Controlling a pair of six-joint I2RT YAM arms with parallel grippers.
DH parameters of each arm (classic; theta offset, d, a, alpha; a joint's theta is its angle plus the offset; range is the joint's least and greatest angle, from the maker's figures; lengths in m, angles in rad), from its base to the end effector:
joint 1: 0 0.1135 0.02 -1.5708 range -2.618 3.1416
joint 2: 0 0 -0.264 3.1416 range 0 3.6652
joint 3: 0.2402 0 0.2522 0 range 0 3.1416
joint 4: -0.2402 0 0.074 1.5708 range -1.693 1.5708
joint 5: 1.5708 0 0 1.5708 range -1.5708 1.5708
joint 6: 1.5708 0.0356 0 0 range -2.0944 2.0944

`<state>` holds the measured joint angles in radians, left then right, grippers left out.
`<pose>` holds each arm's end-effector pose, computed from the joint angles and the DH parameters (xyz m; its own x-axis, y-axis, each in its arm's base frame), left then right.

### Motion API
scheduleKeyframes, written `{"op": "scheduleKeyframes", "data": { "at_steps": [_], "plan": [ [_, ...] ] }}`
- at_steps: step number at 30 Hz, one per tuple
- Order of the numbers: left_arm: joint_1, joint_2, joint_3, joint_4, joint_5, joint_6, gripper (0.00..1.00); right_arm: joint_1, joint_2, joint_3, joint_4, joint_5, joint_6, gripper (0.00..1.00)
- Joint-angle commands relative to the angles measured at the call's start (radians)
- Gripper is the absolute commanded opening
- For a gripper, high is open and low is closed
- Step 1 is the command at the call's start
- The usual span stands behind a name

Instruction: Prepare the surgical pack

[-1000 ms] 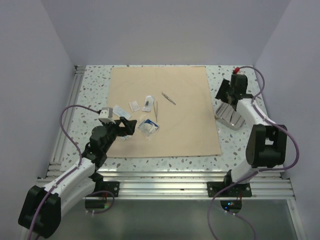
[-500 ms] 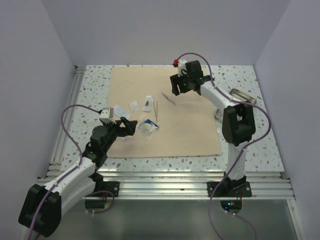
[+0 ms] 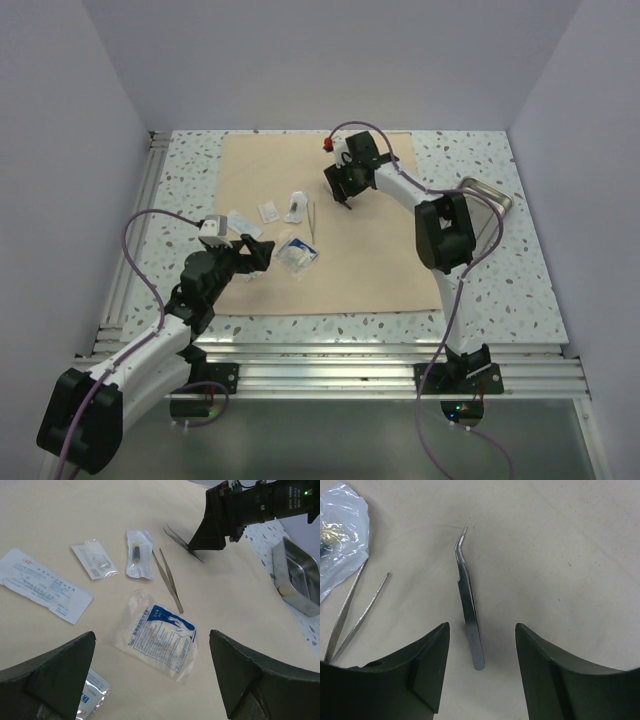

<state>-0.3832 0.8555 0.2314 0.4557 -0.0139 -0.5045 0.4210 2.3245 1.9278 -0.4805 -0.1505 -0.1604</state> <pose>0.1752 -0.0701 0.2000 -0.3106 -0.3959 -0.8642 0.2410 0.8466 -0.4745 0.4720 0.2172 0.1827 -0.6143 -0.4481 -0.6495 -0.5973 0.8019 0.0117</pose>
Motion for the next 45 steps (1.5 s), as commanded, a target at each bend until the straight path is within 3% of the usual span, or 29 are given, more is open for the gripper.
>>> {"op": "scheduleKeyframes", "data": {
  "at_steps": [1,8,12,14,16,23,29,37,45],
  "plan": [
    [-0.006,0.002,0.026,0.049,0.005,0.014,1.0,0.01,0.03,0.065,-0.021,0.031,-0.028,0.58],
    [-0.006,0.004,0.026,0.051,0.006,0.014,1.0,0.021,0.067,0.079,-0.039,0.046,-0.045,0.48],
    [-0.006,0.005,0.026,0.051,0.006,0.014,1.0,0.03,0.076,0.077,-0.052,0.068,-0.057,0.34],
    [-0.006,0.005,0.026,0.049,0.006,0.014,1.0,0.032,0.07,0.062,-0.043,0.074,-0.059,0.2],
    [-0.006,0.008,0.028,0.049,0.006,0.014,1.0,0.03,0.037,0.034,-0.02,0.077,-0.06,0.13],
    [-0.006,0.007,0.028,0.048,0.006,0.015,1.0,-0.001,-0.171,-0.182,0.195,0.087,0.083,0.06],
    [-0.006,-0.006,0.026,0.043,0.005,0.015,1.0,-0.2,-0.413,-0.43,0.364,0.13,0.404,0.03],
    [-0.006,-0.009,0.026,0.046,0.009,0.009,1.0,-0.402,-0.573,-0.656,0.347,0.35,0.585,0.0],
    [-0.006,-0.012,0.025,0.047,0.009,0.007,1.0,-0.534,-0.602,-0.809,0.345,0.416,0.693,0.0]
  ]
}}
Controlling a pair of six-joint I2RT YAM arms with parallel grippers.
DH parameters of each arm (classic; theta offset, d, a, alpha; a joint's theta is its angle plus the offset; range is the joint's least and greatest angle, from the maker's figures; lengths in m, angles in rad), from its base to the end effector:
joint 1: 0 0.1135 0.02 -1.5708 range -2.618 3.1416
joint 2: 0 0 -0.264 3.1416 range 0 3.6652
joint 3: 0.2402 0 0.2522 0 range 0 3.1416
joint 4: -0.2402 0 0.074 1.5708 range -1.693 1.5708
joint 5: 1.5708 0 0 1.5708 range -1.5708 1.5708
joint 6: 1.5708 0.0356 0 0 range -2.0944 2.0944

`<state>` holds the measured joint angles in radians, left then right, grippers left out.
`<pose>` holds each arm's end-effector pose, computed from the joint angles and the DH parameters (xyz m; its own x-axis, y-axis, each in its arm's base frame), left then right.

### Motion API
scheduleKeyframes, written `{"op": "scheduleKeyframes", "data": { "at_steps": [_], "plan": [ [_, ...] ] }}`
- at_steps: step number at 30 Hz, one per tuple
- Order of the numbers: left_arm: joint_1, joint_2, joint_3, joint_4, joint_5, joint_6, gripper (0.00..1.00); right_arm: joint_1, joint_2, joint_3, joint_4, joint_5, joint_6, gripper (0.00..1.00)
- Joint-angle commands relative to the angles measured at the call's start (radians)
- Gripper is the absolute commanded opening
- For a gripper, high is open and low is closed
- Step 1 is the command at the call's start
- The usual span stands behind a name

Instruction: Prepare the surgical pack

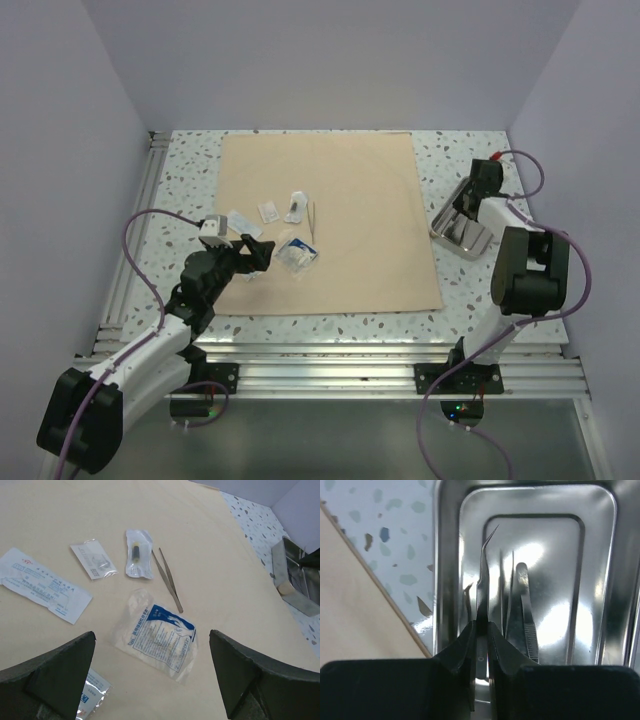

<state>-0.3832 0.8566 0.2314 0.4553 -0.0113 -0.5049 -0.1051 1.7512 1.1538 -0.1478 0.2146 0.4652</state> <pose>0.1753 -0.0702 0.1997 -0.3131 -0.3953 -0.8635 0.2423 0.8459 -0.4751 0.3807 -0.0478 0.2113 -0.4869 0.4921 -0.7216 0.5333 0.8218 0.2006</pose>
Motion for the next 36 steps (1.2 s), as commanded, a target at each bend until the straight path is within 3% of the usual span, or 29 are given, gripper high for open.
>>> {"op": "scheduleKeyframes", "data": {
  "at_steps": [1,5,9,15,23,28,30,32,36],
  "plan": [
    [-0.005,-0.011,0.025,0.048,0.007,0.008,1.0,-0.008,-0.018,-0.04,0.016,0.06,0.072,0.0],
    [-0.006,-0.013,0.023,0.048,0.007,0.009,1.0,-0.011,0.024,-0.039,0.01,0.077,0.078,0.0],
    [-0.006,-0.014,0.023,0.046,0.007,0.009,1.0,-0.011,0.063,-0.013,-0.007,0.072,0.067,0.07],
    [-0.006,-0.016,0.023,0.045,0.007,0.009,1.0,-0.011,0.044,-0.006,-0.033,0.095,0.05,0.34],
    [-0.006,-0.019,0.023,0.042,0.007,0.011,1.0,0.022,-0.084,-0.058,0.031,0.034,-0.005,0.45],
    [-0.006,-0.014,0.025,0.046,0.007,0.009,1.0,0.178,-0.194,-0.072,0.059,-0.021,-0.112,0.58],
    [-0.006,-0.013,0.025,0.045,0.007,0.009,1.0,0.261,-0.188,-0.042,0.03,-0.043,-0.137,0.6],
    [-0.005,-0.016,0.025,0.045,0.007,0.009,1.0,0.32,-0.174,-0.019,0.011,-0.055,-0.154,0.69],
    [-0.006,-0.019,0.025,0.042,0.007,0.012,1.0,0.462,-0.118,0.053,-0.022,-0.04,-0.177,0.72]
  ]
}}
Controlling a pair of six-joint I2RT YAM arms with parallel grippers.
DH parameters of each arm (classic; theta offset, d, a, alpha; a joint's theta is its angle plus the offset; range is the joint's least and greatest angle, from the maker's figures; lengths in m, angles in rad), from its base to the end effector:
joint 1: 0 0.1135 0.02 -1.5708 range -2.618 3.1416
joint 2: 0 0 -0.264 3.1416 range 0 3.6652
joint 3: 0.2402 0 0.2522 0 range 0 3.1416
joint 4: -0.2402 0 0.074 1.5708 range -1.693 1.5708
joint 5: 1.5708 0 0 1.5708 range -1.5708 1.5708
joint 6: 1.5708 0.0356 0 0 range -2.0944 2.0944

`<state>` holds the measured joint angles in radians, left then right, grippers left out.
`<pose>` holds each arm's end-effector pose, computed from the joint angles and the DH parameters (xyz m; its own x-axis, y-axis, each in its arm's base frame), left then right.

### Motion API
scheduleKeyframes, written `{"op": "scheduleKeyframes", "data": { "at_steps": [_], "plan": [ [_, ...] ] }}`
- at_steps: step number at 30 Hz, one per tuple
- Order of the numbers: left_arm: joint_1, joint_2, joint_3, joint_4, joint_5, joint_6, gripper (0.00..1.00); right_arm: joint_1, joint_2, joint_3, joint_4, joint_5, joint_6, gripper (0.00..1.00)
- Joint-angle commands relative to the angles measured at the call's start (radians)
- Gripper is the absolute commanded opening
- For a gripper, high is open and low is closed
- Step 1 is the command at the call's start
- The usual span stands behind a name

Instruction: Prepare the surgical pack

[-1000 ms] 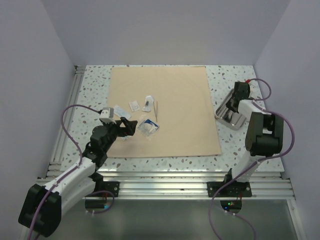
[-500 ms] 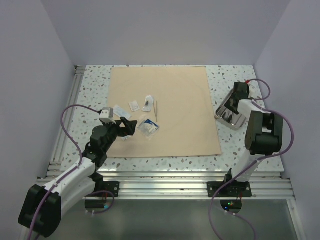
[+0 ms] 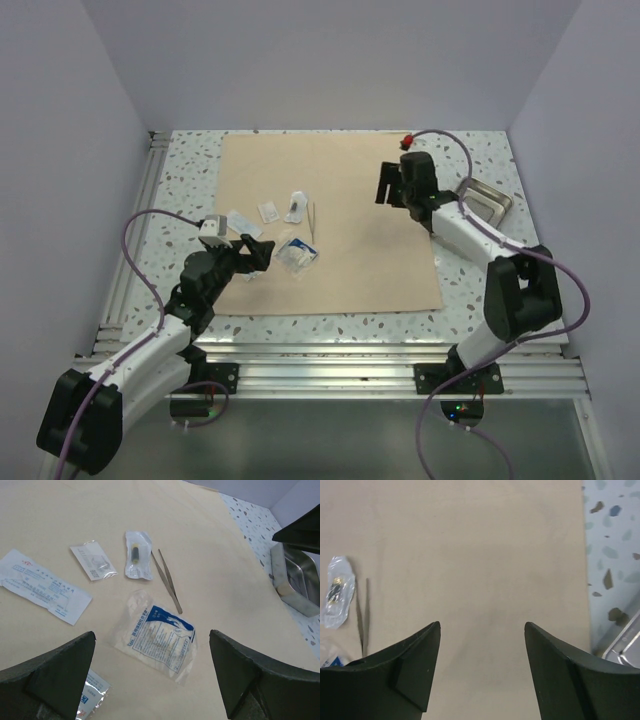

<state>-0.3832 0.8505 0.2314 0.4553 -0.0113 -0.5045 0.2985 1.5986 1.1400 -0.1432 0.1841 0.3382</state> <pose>0.1748 -0.0700 0.2008 -0.3081 -0.3969 -0.8646 0.2451 0.8450 -0.4753 0.3492 0.1006 0.2610 -0.5585 0.1694 -0.8120 0.0429 0.9835 0.1757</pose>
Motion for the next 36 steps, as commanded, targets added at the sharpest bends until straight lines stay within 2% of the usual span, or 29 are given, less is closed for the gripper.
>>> {"op": "scheduleKeyframes", "data": {
  "at_steps": [1,7,12,17,25,32,35,36],
  "plan": [
    [-0.005,-0.014,0.025,0.04,0.005,0.012,1.0,0.111,0.052,0.084,-0.035,-0.011,-0.053,0.72],
    [-0.006,-0.008,0.028,0.04,0.007,0.014,1.0,0.286,0.25,0.277,-0.122,0.048,-0.067,0.73],
    [-0.006,-0.019,0.029,0.034,0.005,0.014,1.0,0.369,0.409,0.432,-0.18,0.067,-0.044,0.7],
    [-0.006,-0.028,0.029,0.026,0.001,0.015,1.0,0.404,0.511,0.533,-0.214,0.077,-0.036,0.68],
    [-0.006,-0.03,0.029,0.025,0.004,0.014,1.0,0.424,0.596,0.573,-0.231,0.098,-0.027,0.63],
    [-0.006,-0.027,0.028,0.028,0.005,0.014,1.0,0.424,0.638,0.57,-0.216,0.078,-0.027,0.48],
    [-0.006,-0.024,0.029,0.028,0.005,0.014,1.0,0.422,0.646,0.576,-0.22,0.074,-0.028,0.36],
    [-0.005,-0.022,0.031,0.028,0.005,0.014,1.0,0.422,0.646,0.576,-0.222,0.075,-0.03,0.29]
  ]
}}
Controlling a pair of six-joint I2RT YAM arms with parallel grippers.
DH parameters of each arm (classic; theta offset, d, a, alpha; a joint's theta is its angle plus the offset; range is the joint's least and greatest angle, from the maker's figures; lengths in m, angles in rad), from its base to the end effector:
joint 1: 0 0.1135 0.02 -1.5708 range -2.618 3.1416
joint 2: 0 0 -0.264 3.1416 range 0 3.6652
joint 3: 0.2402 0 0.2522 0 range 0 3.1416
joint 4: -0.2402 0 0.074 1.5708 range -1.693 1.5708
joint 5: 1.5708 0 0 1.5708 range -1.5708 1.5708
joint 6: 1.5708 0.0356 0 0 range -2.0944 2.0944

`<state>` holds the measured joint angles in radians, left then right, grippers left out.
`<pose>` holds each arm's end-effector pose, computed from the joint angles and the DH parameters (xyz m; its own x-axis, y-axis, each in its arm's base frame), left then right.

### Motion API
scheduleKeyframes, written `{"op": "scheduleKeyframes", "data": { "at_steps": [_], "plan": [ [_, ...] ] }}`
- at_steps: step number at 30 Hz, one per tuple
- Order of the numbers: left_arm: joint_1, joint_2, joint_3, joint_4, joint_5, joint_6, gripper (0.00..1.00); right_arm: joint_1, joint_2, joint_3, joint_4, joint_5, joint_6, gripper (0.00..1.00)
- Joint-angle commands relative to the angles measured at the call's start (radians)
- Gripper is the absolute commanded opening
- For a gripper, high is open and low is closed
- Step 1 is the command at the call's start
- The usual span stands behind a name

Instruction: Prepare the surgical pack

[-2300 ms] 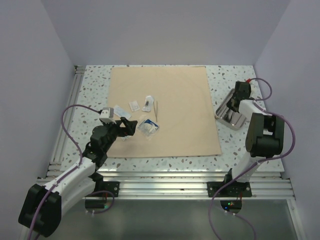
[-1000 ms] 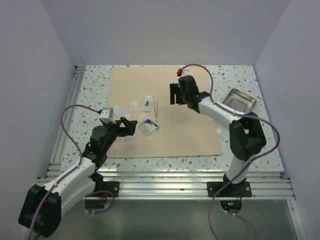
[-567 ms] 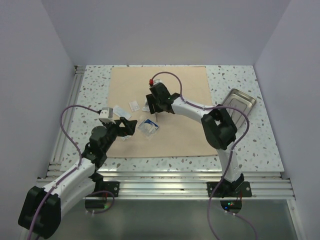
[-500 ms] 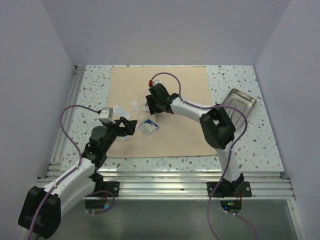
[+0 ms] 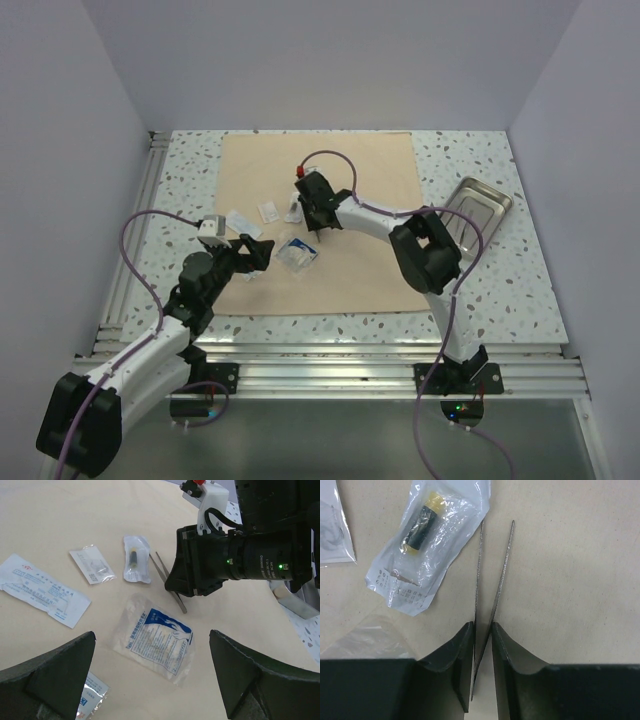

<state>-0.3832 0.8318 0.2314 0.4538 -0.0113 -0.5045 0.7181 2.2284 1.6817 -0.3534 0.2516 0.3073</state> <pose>0.1732 -0.0694 0.2037 -0.2943 -0.4025 -0.8668 0.2527 0.8419 -0.4767 0.3743 0.3152 0.1614 -0.7198 -0.2399 -0.6514 -0.3179 0.9481 0.0021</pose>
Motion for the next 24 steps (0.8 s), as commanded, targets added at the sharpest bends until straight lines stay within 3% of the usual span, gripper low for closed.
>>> {"op": "scheduleKeyframes", "data": {
  "at_steps": [1,5,13,18,19,24],
  "plan": [
    [-0.006,-0.003,0.031,0.031,0.005,0.014,1.0,0.003,0.016,0.033,-0.013,0.011,0.001,0.24],
    [-0.006,-0.002,0.031,0.031,0.005,0.014,1.0,0.001,-0.016,0.016,-0.016,0.035,0.007,0.09],
    [-0.006,-0.002,0.029,0.033,0.004,0.015,1.0,-0.103,-0.255,-0.124,-0.021,0.065,0.006,0.04],
    [-0.006,0.003,0.029,0.033,0.007,0.014,1.0,-0.33,-0.427,-0.292,0.036,-0.031,0.024,0.04],
    [-0.006,0.001,0.029,0.036,0.007,0.014,1.0,-0.445,-0.494,-0.385,0.06,-0.09,0.042,0.05],
    [-0.006,0.001,0.028,0.036,0.007,0.012,1.0,-0.692,-0.546,-0.479,0.111,-0.233,0.108,0.04]
  ]
}}
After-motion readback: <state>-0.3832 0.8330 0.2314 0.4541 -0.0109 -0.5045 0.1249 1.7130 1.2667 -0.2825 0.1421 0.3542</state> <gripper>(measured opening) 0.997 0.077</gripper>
